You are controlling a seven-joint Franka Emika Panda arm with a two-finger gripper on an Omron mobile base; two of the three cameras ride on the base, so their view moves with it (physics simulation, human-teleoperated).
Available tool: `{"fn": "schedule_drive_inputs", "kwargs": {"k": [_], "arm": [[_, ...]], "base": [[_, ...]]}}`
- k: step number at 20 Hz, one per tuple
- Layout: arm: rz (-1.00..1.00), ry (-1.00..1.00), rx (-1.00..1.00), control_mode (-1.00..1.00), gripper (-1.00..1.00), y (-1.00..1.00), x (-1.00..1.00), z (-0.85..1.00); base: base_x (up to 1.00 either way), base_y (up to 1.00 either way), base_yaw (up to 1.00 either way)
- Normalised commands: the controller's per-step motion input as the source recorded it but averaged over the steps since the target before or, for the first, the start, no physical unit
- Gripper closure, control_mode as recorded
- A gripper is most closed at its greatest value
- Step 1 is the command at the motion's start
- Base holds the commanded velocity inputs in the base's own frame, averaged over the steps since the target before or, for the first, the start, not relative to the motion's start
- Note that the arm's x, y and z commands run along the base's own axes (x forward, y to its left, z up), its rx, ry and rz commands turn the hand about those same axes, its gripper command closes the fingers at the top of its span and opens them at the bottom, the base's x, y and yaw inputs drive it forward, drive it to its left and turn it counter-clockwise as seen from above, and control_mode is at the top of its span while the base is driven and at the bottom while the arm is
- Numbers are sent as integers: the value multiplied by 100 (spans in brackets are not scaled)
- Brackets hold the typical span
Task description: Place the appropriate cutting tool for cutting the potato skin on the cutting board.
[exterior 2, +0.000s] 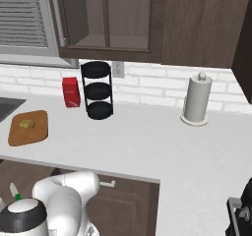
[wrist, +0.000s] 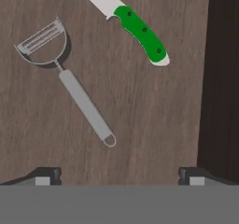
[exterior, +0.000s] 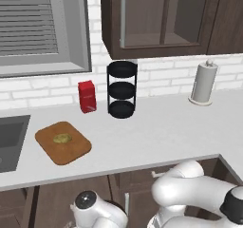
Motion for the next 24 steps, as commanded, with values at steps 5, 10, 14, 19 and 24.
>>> {"fn": "schedule_drive_inputs", "kwargs": {"k": [5,10,14,19,24], "arm": [[1,0,-1,-100,-100,22,20,-5],[4,1,-3,-100,-100,48,19,-3],[5,0,-9,-100,-100,24,16,0],[6,3,-11,-100,-100,4,6,-4],[4,6,-3,-100,-100,14,0,-28]], "base": [[0,0,0],[0,0,0],[0,0,0],[0,0,0],[0,0,0]]}}
